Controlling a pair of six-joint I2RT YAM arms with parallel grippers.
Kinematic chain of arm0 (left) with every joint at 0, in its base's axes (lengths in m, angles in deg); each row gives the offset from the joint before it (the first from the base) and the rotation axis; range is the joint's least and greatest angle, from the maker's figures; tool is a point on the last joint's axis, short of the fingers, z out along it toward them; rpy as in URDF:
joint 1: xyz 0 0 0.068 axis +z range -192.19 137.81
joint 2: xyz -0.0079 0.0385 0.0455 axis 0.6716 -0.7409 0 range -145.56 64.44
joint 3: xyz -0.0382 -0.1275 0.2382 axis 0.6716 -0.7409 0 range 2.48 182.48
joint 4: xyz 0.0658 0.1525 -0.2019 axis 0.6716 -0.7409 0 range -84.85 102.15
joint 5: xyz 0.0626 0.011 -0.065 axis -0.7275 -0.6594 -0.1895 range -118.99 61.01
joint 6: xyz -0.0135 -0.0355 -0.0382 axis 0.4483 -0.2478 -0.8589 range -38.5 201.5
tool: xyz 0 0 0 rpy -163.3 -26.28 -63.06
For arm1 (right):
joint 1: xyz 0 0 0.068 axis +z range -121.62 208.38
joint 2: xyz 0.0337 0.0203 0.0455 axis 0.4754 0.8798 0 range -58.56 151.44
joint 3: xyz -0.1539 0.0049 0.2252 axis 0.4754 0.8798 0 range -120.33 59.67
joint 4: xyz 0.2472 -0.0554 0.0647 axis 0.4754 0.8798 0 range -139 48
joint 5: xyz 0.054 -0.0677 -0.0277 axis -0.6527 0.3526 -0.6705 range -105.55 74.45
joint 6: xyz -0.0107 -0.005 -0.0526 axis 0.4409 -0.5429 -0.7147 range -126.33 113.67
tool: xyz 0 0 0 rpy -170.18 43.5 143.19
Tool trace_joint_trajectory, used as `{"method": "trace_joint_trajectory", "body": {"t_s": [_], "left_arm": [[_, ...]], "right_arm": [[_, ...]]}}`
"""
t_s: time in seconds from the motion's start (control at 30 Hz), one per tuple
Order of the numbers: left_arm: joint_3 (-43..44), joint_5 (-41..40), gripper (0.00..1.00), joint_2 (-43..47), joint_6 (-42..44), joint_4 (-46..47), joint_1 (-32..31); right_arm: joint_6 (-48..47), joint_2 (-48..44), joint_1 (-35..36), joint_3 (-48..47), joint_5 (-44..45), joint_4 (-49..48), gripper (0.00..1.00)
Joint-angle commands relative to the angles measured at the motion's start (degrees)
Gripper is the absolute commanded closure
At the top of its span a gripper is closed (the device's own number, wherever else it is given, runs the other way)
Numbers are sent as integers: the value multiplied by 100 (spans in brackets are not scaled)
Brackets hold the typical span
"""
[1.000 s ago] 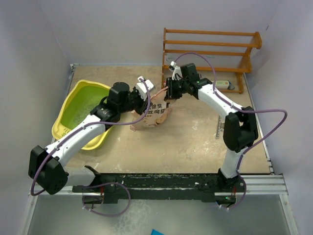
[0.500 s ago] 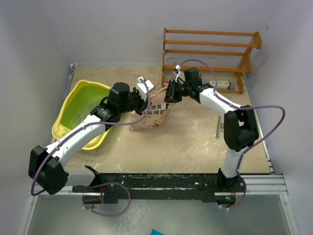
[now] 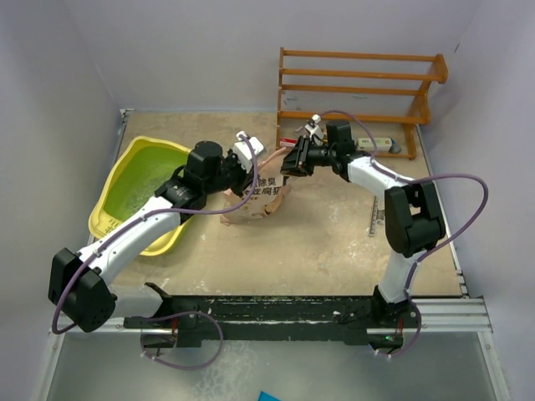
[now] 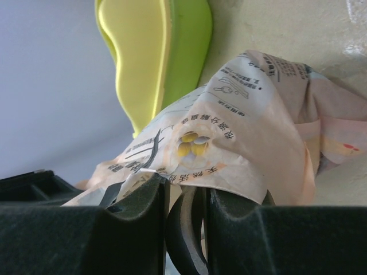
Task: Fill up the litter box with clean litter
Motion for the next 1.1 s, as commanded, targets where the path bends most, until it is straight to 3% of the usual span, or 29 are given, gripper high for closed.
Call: {"method": "trace_joint_trajectory", "body": {"t_s": [0.0,0.17,0.37,0.53,1.07], "left_arm": [[-4,-101,100,215,-58,-64,3],[-32,-89,96,336,-70,-86,2],[-37,-24,81,470,-104,-143,1],[-45,21,75,538,-122,-179,2],[140,272,68,791,-328,-205,1]], "right_arm": [[1188,-352,-55,95,-925,-1305,100],[2228,-349,-150,536,-1053,-2669,100],[2373,-463,-223,652,-997,-2819,100],[2382,-587,-375,710,-998,-2782,100],[2080,-878,-1018,1160,-1125,-2551,100]]}}
